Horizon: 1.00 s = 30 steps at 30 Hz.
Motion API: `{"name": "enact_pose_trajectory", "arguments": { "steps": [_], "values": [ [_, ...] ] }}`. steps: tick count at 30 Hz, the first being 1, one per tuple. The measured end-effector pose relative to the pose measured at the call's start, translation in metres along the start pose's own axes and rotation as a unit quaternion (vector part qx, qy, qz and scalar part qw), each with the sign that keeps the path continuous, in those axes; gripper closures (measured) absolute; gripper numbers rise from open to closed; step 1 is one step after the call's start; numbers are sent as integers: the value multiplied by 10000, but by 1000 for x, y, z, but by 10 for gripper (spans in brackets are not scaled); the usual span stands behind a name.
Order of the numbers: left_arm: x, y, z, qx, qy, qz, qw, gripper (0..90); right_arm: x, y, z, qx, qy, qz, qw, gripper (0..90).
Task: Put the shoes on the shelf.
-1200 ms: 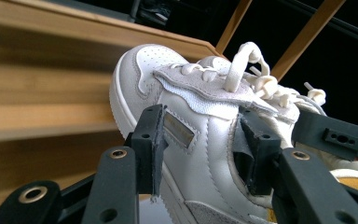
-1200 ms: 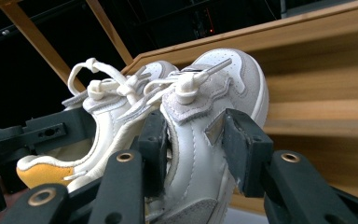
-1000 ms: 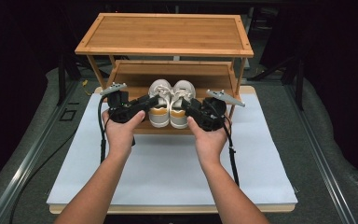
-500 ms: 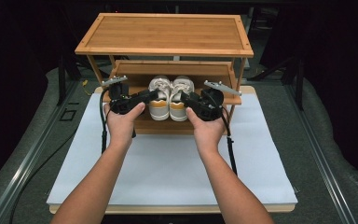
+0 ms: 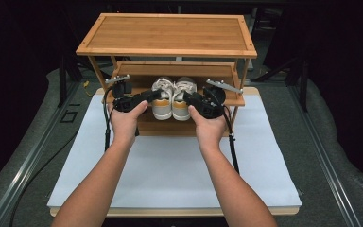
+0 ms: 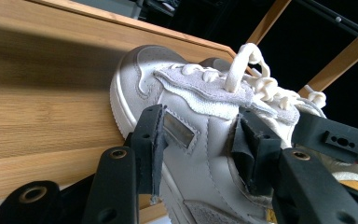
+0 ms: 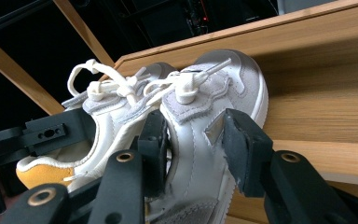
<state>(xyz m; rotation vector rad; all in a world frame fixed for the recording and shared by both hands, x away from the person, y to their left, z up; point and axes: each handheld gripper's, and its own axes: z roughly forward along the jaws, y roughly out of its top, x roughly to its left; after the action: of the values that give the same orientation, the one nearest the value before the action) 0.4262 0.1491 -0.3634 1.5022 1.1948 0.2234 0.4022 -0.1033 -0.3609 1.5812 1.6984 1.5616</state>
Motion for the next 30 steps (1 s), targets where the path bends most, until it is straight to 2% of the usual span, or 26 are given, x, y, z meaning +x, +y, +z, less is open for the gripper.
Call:
{"name": "enact_pose_trajectory", "arguments": {
  "steps": [3,10,13,15,21,26,30],
  "values": [
    [2,2,2,33,-2,-28,10000,559,-1,2,3,98,-8,32,9999,601],
    [5,7,6,65,-40,-108,9999,533,-7,5,6,146,122,240,9995,577],
    [5,8,7,84,-29,-105,9999,526,-7,7,7,166,121,243,9995,568],
    [6,10,7,61,-81,-127,9999,508,-7,10,8,233,153,274,9992,534],
    [3,12,7,69,-3,-16,10000,495,-5,12,9,189,114,206,9995,512],
    [4,14,6,27,-55,-32,10000,492,-7,14,9,147,173,230,9995,500],
    [4,16,4,-120,-107,-32,9999,472,-8,16,8,99,237,269,9993,491]
  ]
}}
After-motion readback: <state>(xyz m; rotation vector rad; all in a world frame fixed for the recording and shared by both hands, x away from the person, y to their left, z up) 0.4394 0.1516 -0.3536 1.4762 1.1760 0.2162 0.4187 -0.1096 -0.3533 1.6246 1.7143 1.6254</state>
